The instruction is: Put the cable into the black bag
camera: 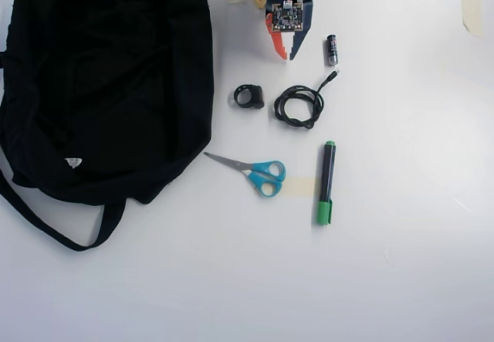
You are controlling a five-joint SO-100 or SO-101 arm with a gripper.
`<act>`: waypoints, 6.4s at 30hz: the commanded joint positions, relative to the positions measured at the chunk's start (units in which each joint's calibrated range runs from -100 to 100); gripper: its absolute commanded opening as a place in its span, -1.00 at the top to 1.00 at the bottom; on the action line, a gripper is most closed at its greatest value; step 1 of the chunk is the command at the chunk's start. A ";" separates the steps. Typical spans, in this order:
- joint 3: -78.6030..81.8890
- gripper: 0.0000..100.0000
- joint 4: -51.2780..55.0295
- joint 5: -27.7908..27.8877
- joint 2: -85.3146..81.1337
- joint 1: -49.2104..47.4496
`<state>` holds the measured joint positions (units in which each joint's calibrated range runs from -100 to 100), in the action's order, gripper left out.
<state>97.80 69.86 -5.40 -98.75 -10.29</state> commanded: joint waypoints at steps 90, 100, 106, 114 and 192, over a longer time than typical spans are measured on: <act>-24.57 0.95 -80.88 0.15 46.06 0.41; -45.33 0.95 -80.54 0.21 64.15 1.46; -54.04 0.95 -80.37 0.21 71.29 1.69; -65.27 0.95 -80.19 0.21 80.41 2.58; -100.76 0.95 5.59 3.82 88.22 -1.38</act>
<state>-1.18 70.72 -1.49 -7.93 -9.70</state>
